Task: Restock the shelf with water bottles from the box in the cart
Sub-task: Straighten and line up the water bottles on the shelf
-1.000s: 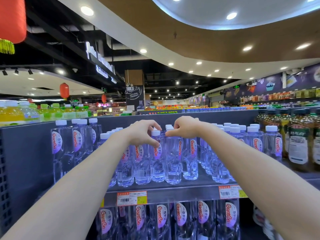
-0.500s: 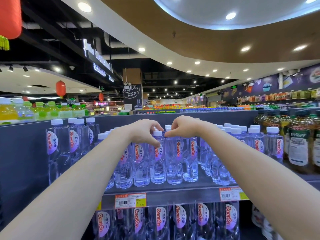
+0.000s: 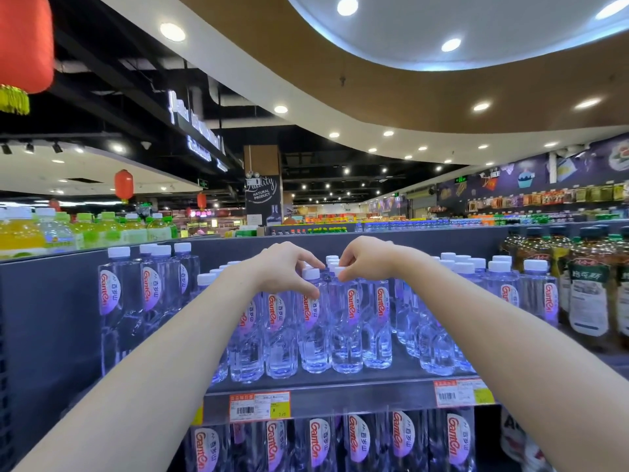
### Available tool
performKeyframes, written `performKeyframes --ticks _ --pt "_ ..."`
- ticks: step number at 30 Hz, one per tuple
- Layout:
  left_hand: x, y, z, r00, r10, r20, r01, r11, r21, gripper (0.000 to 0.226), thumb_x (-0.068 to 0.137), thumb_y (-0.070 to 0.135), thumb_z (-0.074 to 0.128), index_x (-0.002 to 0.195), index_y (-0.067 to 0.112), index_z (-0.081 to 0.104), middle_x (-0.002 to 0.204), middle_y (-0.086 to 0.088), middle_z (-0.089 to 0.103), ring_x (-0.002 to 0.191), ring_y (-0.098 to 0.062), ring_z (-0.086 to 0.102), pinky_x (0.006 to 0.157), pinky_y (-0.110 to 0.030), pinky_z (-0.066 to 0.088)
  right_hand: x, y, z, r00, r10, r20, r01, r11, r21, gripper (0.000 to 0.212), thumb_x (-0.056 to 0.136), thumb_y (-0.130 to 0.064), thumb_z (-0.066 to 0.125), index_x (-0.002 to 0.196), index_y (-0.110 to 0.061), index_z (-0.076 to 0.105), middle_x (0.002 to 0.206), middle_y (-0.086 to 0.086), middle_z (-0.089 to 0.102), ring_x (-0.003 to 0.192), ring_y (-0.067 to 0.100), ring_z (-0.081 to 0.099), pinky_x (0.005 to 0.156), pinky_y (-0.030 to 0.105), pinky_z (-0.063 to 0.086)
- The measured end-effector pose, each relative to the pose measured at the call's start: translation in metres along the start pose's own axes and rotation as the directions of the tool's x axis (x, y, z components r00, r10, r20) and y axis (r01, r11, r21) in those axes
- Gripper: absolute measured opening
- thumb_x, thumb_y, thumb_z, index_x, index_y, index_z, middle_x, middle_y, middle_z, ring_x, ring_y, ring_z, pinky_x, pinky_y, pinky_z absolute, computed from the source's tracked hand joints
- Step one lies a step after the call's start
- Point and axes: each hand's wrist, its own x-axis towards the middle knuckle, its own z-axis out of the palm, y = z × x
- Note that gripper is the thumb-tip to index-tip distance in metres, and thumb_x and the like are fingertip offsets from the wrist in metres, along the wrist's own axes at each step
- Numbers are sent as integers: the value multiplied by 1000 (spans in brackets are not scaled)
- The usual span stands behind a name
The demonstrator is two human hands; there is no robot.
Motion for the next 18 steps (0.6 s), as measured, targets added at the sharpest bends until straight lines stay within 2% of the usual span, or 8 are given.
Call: performKeyframes --ticks 4,7,11,13,15,18 --pt "-2 0 -2 1000 2 13 -2 1000 -1 67 72 53 89 134 50 64 123 5 64 116 -19 60 93 -44 59 0 1 2 1000 -7 -15 7 1000 3 36 93 -43 66 91 -7 73 72 -2 54 77 21 55 106 55 27" --pt "-3 3 -3 1000 16 22 -15 1000 -8 68 76 47 89 139 43 64 123 8 61 114 -17 60 88 -41 62 1 0 4 1000 -8 -30 8 1000 3 38 92 -41 67 74 -9 59 69 -1 49 74 22 52 105 55 26" --pt "-2 1 -5 999 5 36 -6 1000 24 69 77 49 88 140 44 62 132 2 63 118 -20 61 96 -44 58 3 1 8 998 13 -62 -12 1000 18 33 92 -42 69 73 -18 59 72 -2 54 77 21 55 101 52 27" --pt "-2 -1 -3 1000 15 28 -15 1000 22 68 78 48 87 141 43 61 133 5 62 120 -16 58 99 -39 53 4 5 8 998 24 -61 -21 998 58 33 91 -42 70 69 -20 61 67 -6 54 72 18 53 95 49 30" --pt "-3 -1 1 999 37 11 -37 999 11 66 81 45 86 142 43 60 125 12 59 107 -9 56 95 -30 45 5 7 8 998 26 -55 -22 996 84 34 89 -43 71 67 -20 61 63 -8 52 67 17 51 92 46 33" --pt "-3 -4 5 999 49 -2 -49 999 -8 64 83 45 85 142 45 60 118 12 58 86 0 50 87 -28 41 5 3 6 998 18 -58 -17 1000 26 38 90 -45 70 72 -12 64 65 -3 51 72 21 54 97 49 30"
